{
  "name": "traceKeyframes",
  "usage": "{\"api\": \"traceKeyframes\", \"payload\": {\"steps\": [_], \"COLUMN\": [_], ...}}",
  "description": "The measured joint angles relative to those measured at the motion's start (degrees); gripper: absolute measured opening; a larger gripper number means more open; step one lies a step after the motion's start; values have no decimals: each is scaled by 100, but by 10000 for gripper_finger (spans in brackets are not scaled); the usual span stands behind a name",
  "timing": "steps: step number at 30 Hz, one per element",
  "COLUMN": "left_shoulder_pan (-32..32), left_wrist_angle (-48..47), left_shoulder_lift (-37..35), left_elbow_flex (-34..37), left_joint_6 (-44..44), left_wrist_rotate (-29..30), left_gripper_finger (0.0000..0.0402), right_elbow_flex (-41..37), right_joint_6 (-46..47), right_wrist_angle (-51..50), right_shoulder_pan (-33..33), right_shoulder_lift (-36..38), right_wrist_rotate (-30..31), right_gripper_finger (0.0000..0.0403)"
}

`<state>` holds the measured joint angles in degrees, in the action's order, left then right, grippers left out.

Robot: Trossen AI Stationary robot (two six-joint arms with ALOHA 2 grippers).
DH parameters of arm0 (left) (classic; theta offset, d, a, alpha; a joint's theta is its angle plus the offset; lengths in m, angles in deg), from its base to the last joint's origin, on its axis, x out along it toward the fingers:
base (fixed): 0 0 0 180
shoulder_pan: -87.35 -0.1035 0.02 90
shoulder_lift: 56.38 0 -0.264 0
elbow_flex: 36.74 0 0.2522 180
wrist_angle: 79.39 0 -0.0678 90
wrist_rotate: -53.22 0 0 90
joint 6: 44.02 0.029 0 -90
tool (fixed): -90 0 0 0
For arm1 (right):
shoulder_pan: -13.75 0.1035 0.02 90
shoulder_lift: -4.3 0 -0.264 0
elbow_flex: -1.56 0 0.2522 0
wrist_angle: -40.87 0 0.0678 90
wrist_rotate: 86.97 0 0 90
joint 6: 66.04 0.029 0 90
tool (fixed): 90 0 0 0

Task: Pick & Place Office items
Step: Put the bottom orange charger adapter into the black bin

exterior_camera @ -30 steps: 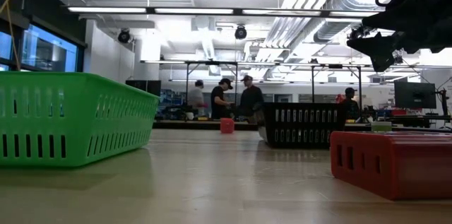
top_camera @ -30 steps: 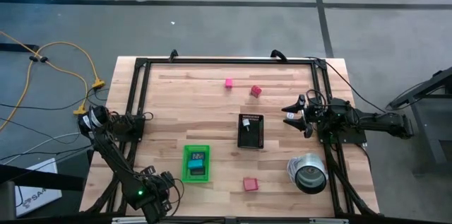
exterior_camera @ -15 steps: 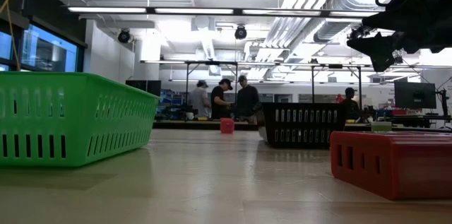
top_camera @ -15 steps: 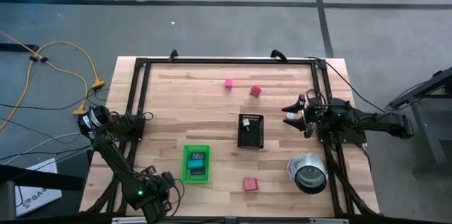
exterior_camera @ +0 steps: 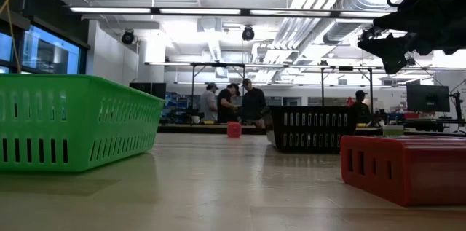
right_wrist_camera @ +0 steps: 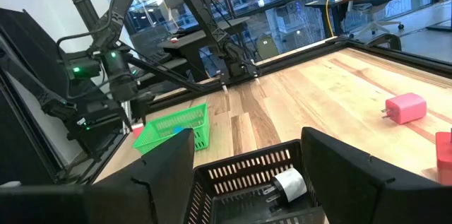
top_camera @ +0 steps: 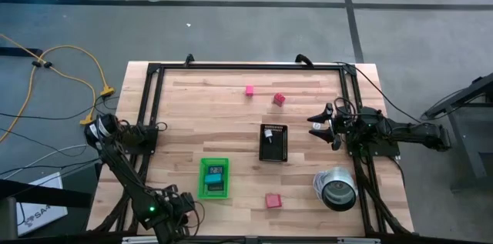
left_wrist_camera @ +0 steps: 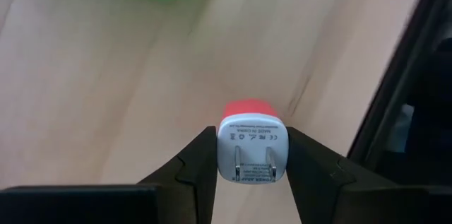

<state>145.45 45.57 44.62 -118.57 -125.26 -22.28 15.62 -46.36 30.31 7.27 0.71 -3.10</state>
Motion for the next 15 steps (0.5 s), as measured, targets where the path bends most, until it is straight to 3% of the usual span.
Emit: {"api": "traceKeyframes", "payload": {"steps": [15], "left_shoulder_pan": [-721], "left_wrist_angle": [860], "left_shoulder_lift": [-198], "left_elbow_flex": [-4], "left_joint_6": [2291], "left_wrist_rotate": [379], "left_gripper_finger": [129], "right_elbow_flex": [0], "right_joint_6": [0], "right_wrist_angle": [1], "right_shoulder_pan": [0], "right_shoulder_lift": [0], "right_wrist_rotate": [0], "right_gripper_finger": [248]}}
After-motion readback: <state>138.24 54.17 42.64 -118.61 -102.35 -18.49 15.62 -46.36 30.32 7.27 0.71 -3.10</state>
